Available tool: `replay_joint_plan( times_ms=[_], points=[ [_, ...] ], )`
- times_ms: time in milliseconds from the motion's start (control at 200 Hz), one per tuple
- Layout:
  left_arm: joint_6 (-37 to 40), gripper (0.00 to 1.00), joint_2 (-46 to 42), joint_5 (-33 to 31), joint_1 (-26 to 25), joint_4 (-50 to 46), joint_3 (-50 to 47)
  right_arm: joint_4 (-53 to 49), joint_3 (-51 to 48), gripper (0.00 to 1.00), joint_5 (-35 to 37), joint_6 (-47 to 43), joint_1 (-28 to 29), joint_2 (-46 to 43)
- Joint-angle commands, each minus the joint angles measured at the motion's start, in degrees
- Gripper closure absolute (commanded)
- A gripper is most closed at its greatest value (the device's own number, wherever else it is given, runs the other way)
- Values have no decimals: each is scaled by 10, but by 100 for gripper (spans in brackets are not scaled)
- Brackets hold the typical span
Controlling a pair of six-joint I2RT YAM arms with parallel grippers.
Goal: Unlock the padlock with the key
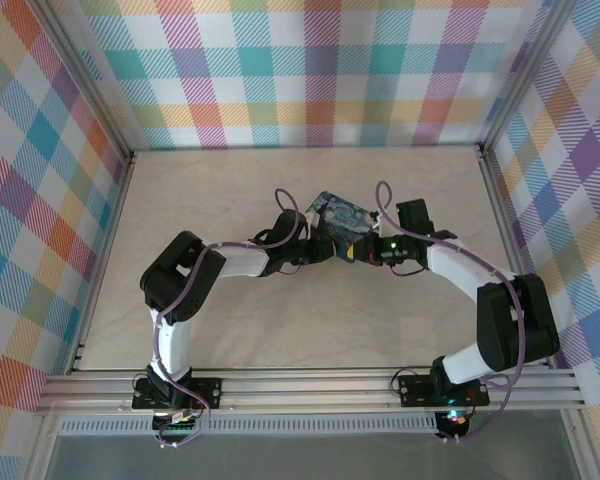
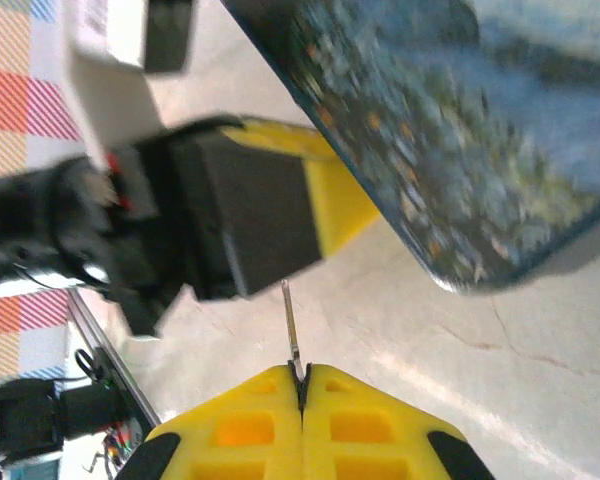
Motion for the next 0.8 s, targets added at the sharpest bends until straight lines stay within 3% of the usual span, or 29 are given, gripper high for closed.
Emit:
replay_joint_plan(
  times_ms=[0,795],
  points=[
    [-26,81,-46,14,-10,-15,4,-4,-28,100,11,-52,16,-24],
    [-87,86,-74,35,-15,-88,31,6,-12,100,114,-125,69,20]
  ],
)
